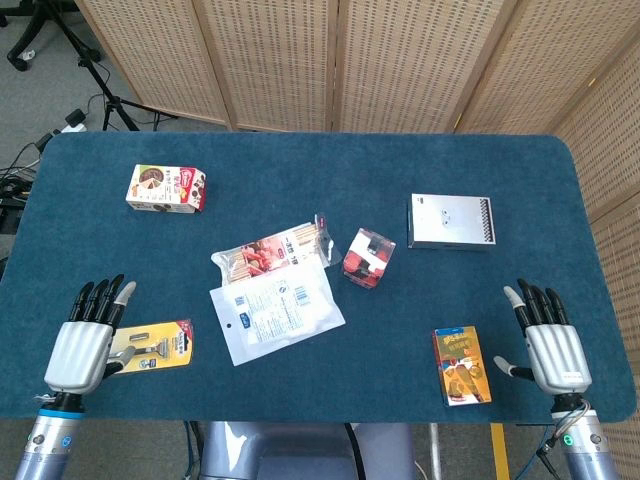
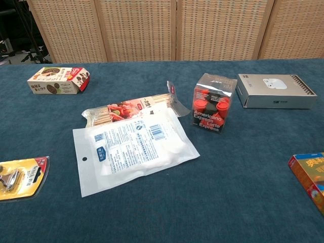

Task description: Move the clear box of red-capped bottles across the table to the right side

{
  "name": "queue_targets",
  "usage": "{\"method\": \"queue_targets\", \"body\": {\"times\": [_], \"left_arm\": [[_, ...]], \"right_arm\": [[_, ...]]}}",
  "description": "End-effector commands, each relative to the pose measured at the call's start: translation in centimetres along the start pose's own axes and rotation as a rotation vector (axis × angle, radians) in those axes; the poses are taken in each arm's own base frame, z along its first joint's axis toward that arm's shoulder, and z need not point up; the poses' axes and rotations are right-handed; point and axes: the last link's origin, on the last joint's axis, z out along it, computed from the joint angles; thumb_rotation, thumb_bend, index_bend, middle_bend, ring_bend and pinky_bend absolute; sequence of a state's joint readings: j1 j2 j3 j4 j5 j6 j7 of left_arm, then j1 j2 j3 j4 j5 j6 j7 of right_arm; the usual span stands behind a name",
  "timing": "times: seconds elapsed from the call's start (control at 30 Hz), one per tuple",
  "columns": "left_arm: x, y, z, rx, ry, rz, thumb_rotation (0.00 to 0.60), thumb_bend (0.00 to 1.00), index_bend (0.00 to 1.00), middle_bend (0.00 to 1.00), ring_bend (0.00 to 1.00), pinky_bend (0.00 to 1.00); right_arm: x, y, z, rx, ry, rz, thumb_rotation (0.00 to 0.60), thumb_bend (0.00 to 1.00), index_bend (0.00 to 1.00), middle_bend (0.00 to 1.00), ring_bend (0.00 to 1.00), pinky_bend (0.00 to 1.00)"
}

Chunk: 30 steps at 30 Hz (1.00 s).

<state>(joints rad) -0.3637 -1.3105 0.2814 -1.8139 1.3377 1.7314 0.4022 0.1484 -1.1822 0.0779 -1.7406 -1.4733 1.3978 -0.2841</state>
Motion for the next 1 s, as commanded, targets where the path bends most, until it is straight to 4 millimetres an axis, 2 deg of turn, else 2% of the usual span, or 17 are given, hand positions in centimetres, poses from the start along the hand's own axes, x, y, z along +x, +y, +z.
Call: {"method": "queue_targets", "body": {"times": [0.03,0.13,0.23,0.5,0.73,0.83,1.0], "left_arm": [[-0.8,-1.1,-0.3,0.034,-0.037,-0.028,0.600,0.22,0.00,0.00,0.00,0.00],[-0.9,-1.6,-0.1,0.042,-0.035,-0.035,0.600,0.22,0.00,0.00,0.00,0.00],[-0.9,-2.1,-0.1,0.047,-0.042,-0.045,0.600,0.23,0.00,0.00,0.00,0.00],[-1.3,-2.8,0.2,0.058,-0.068,-0.063,0.600,0.23,0.00,0.00,0.00,0.00],[-1.7,-3.2,0.7,0.076,-0.076,-0.083,0.600,0.23,0.00,0.00,0.00,0.00],[-2.0,-3.6,1.1,0.089,-0.082,-0.089,0.600,0.23,0.00,0.00,0.00,0.00],[-2.4,-4.0,1.5,0.100,-0.097,-0.098,0.600,0.23,0.00,0.00,0.00,0.00]], "right_arm": [[4.2,-4.7,2.7,0.116,0.048,-0.036,0.600,0.04,0.00,0.00,0.00,0.00],[6.1,-8.9,4.9,0.215,0.002,-0.013,0.600,0.04,0.00,0.00,0.00,0.00],[6.7,-12.0,7.0,0.278,-0.051,-0.015,0.600,0.04,0.00,0.00,0.00,0.00],[5.4,-17.9,12.8,0.273,-0.157,-0.075,0.600,0.04,0.00,0.00,0.00,0.00],[4.3,-20.8,15.8,0.232,-0.228,-0.033,0.600,0.04,0.00,0.00,0.00,0.00],[3.6,-22.0,17.8,0.207,-0.270,-0.022,0.600,0.04,0.00,0.00,0.00,0.00],[2.7,-23.0,19.6,0.180,-0.328,-0.050,0.600,0.04,0.00,0.00,0.00,0.00]]}}
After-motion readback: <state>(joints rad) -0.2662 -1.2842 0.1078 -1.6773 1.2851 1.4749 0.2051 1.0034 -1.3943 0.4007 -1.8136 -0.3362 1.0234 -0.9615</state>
